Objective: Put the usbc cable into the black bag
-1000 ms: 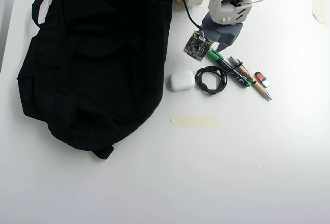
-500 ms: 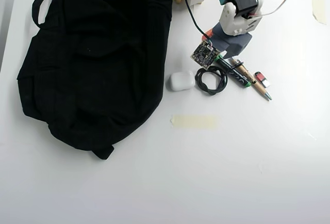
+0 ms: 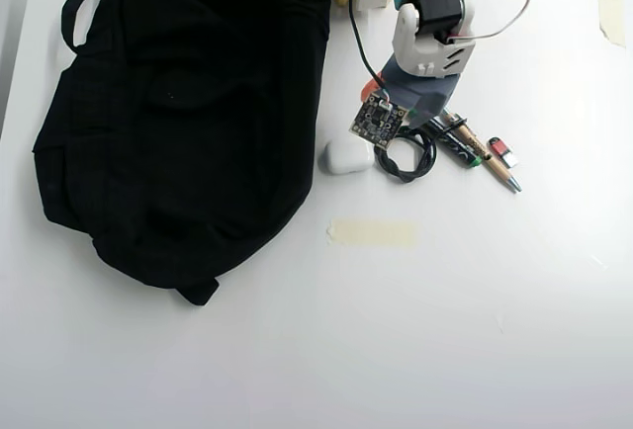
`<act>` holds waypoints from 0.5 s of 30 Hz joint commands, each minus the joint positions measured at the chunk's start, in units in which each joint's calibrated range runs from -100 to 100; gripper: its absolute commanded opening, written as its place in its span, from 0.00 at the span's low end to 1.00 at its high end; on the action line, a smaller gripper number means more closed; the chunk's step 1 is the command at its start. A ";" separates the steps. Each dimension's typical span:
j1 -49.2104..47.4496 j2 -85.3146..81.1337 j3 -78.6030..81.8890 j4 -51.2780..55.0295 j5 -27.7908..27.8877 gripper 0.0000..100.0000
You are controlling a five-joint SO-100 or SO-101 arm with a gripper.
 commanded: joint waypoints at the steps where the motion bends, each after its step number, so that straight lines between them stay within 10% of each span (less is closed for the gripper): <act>1: 2.08 -1.14 -1.70 -0.78 0.91 0.33; 15: -0.99 3.76 -1.43 -3.45 -11.57 0.33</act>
